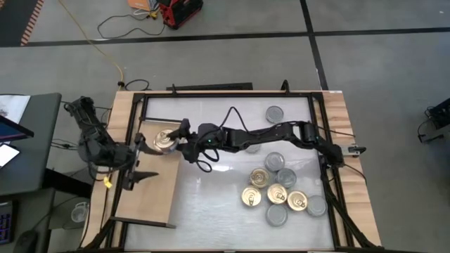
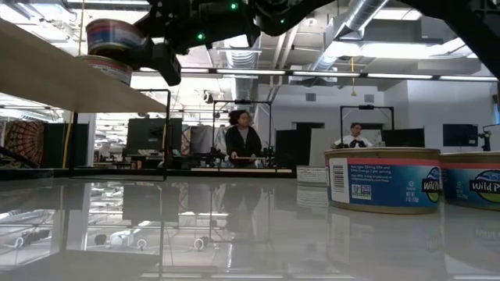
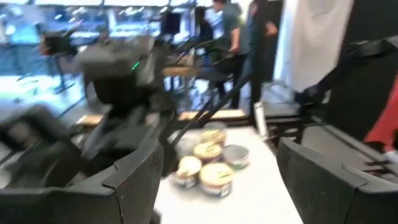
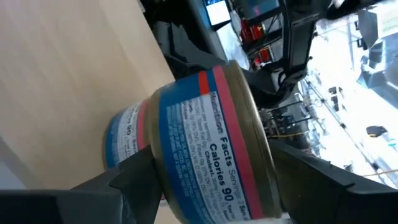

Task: Stack canned seafood by type on shelf
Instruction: Stack the blue tuna can on top of the blue tuna can on the shelf

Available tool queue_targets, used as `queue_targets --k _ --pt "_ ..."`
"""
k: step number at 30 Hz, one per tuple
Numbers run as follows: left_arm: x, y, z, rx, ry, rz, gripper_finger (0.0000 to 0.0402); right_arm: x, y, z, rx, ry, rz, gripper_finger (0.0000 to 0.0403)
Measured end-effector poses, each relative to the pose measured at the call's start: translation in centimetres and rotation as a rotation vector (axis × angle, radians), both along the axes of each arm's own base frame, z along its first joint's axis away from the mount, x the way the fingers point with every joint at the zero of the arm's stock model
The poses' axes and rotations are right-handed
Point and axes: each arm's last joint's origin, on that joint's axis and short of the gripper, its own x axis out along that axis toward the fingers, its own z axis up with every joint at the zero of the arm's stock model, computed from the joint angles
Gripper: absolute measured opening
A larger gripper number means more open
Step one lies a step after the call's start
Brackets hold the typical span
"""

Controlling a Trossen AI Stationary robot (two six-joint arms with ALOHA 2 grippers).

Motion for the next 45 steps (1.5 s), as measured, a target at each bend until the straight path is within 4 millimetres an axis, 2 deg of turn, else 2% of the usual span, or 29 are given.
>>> queue_targets --k 5,11,17,29,35,40,45 --pt "0.0 0.2 -0.3 -0.033 0.026 0.06 0.03 0.0 0.4 0.0 -0.004 -0.005 -0.011 0.0311" --pt "0.0 0.5 -0.8 0.024 0.053 0.157 0.03 0.0 0.5 0.2 -0.011 -0.022 -0.076 0.0303" --pt "0.0 0.5 -0.9 0.037 0.064 0.164 0.03 0.0 0.8 0.3 0.028 -0.046 -0.085 0.0282" --pt "0.0 0.6 -1.5 0.026 0.099 0.167 0.03 0.0 0.7 0.1 0.163 -0.038 -0.056 0.0281" --pt "0.0 0.6 -1.5 0.029 0.1 0.167 0.03 0.0 1.9 0.0 0.127 -0.015 -0.022 0.0307" --pt "0.0 0.6 -1.5 0.027 0.1 0.166 0.03 0.2 1.1 1.7 0.18 0.039 -0.049 0.0339" --pt "0.0 0.6 -1.5 0.013 0.1 0.166 0.03 0.2 0.8 2.4 0.201 0.038 -0.058 0.0346"
